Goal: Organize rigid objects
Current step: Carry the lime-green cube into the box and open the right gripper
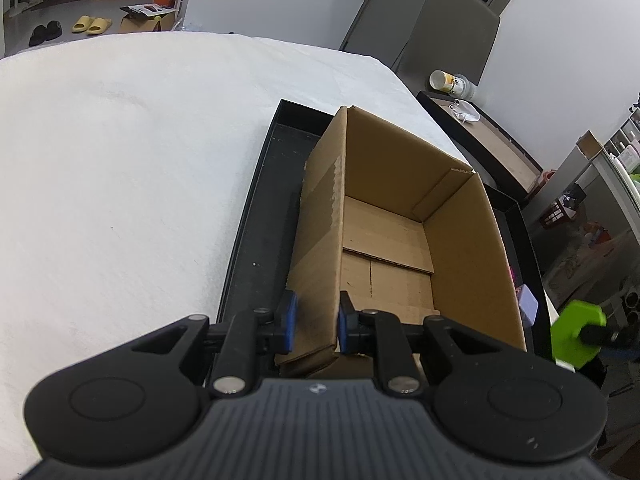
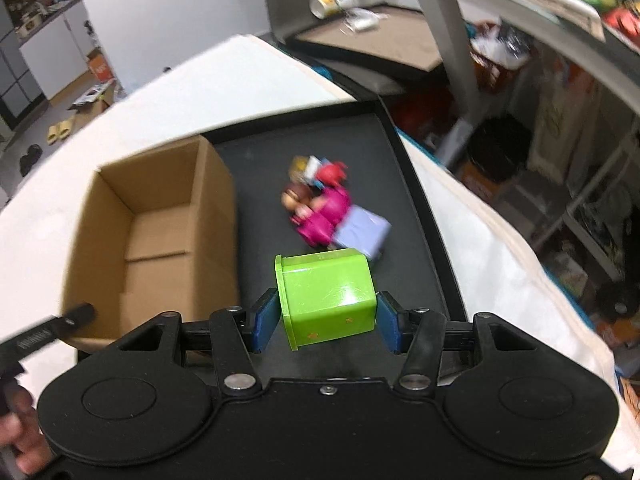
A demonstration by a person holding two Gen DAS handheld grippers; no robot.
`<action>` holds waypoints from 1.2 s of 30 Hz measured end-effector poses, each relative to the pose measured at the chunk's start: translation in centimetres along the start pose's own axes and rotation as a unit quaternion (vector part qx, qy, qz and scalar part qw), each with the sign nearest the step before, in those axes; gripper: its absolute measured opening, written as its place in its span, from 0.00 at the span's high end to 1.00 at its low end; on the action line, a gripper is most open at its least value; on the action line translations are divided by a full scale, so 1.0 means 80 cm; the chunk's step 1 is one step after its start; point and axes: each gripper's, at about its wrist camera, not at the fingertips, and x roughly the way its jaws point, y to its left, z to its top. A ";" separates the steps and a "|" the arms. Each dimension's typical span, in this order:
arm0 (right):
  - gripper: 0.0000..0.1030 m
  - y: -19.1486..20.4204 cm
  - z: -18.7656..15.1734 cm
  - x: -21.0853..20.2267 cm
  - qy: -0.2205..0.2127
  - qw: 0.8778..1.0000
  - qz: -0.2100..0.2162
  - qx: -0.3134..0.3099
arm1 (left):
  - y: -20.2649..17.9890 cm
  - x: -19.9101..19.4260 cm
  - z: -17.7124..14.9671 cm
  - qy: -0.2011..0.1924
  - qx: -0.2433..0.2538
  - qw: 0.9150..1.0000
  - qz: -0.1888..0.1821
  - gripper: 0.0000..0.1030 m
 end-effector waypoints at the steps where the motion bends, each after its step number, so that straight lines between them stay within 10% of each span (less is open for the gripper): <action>1: 0.50 0.005 0.004 -0.003 -0.002 1.000 0.003 0.000 | 0.003 0.000 0.001 0.001 -0.002 1.000 -0.002 0.82; 36: 0.50 0.177 0.068 0.031 0.007 0.994 0.077 -0.082 | 0.008 0.004 -0.005 -0.011 -0.002 1.000 -0.013 0.81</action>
